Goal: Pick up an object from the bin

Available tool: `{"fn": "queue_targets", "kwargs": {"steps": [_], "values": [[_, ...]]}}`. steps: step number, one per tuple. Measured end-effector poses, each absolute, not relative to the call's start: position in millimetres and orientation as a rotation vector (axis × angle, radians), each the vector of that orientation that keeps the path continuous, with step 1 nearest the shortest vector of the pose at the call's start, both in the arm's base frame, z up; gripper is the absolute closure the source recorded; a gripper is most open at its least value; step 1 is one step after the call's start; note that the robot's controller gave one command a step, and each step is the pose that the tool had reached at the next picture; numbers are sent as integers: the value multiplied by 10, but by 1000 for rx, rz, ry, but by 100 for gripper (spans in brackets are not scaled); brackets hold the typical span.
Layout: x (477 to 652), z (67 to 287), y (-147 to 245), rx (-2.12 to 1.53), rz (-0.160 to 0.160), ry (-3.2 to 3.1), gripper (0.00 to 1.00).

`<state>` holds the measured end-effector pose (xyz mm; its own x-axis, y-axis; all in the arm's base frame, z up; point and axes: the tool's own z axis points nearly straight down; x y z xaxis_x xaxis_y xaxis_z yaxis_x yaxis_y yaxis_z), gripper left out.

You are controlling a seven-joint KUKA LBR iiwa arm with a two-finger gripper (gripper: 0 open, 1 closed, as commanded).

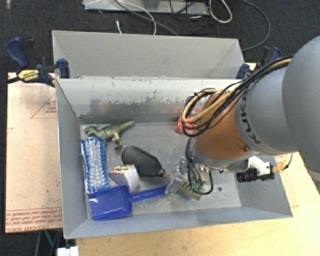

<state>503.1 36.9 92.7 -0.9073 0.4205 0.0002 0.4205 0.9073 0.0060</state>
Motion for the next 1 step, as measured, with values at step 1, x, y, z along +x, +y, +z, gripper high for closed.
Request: {"fn": "queue_targets", "kwargs": {"steps": [1], "values": [[5033, 1401, 368, 674, 9, 3067, 100]]}}
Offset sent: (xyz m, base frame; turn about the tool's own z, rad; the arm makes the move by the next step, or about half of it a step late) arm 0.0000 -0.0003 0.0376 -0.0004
